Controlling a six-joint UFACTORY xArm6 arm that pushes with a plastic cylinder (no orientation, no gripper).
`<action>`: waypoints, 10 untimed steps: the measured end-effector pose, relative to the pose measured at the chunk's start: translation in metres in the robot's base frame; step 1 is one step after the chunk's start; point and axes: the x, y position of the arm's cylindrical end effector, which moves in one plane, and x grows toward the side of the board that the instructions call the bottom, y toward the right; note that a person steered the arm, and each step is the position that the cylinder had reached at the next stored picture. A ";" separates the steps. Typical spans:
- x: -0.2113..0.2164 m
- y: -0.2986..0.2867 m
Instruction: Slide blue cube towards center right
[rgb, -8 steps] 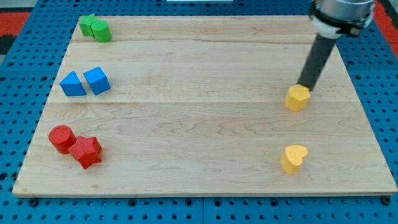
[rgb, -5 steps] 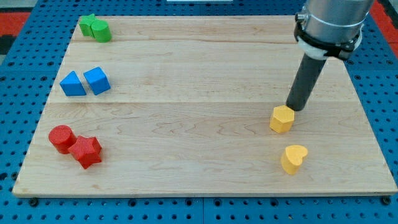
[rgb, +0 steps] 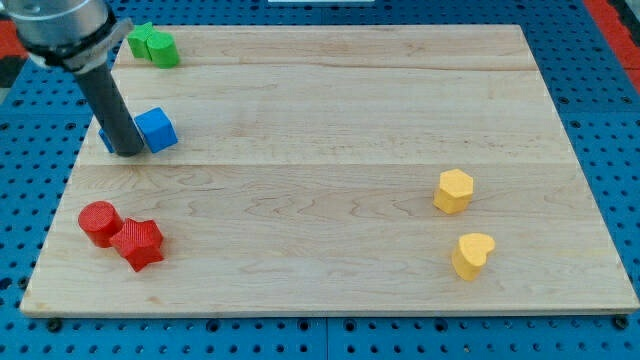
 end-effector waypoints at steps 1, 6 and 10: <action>-0.002 0.019; -0.023 0.113; -0.011 0.124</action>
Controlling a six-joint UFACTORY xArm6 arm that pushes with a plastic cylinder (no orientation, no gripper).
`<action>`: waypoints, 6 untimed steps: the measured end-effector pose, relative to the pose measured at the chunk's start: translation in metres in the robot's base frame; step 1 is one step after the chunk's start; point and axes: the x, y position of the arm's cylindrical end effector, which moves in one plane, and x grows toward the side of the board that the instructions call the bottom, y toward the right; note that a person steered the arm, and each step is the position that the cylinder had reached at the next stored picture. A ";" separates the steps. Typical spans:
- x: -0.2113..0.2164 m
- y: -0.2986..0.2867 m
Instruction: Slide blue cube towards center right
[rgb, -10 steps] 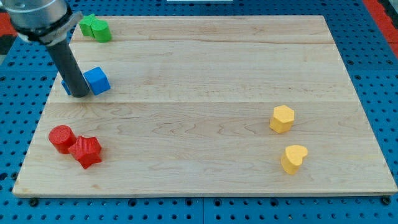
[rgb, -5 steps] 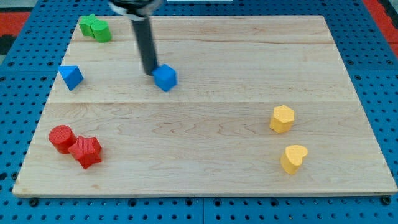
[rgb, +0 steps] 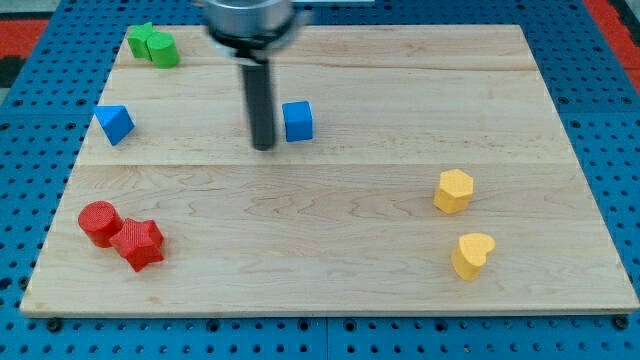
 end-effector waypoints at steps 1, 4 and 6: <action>-0.033 -0.008; -0.019 0.156; -0.023 0.224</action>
